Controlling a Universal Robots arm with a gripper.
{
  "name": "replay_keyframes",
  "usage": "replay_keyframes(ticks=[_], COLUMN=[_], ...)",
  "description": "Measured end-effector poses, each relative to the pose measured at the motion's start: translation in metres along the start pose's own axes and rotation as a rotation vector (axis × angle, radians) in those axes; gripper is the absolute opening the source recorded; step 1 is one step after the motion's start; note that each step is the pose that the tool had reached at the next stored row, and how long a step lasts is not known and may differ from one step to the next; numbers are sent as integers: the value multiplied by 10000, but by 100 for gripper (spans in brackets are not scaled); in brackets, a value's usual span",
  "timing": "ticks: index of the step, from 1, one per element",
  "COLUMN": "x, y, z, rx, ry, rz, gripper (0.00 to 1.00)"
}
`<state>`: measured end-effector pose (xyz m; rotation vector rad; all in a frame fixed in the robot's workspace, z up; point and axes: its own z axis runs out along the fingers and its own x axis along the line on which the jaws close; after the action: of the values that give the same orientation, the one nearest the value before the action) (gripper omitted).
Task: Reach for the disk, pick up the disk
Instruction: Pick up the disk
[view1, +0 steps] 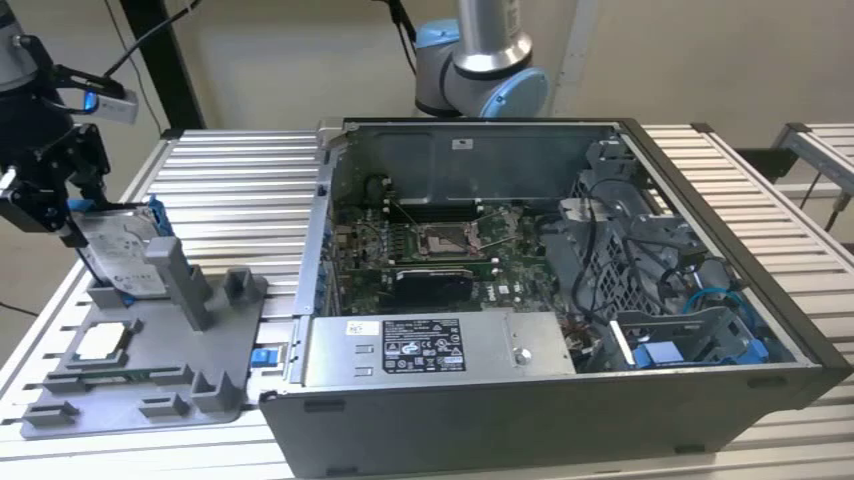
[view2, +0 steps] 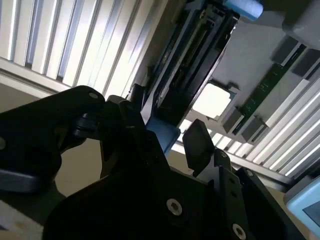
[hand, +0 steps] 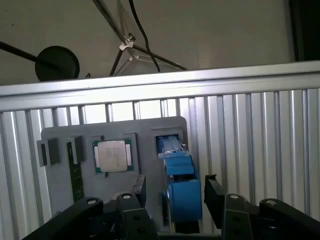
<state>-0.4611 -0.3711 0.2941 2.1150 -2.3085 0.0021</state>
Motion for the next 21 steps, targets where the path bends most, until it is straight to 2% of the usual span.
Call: replay_keyframes(ticks=[12, 15, 18, 21], x=[-2, -3, -4, -4], y=[0, 0, 0, 0], z=[216, 241, 261, 281], rx=[3, 2, 0, -5], ry=[1, -6, -30, -97], rz=[-284, -303, -311, -322], gripper=[100, 100, 100, 100])
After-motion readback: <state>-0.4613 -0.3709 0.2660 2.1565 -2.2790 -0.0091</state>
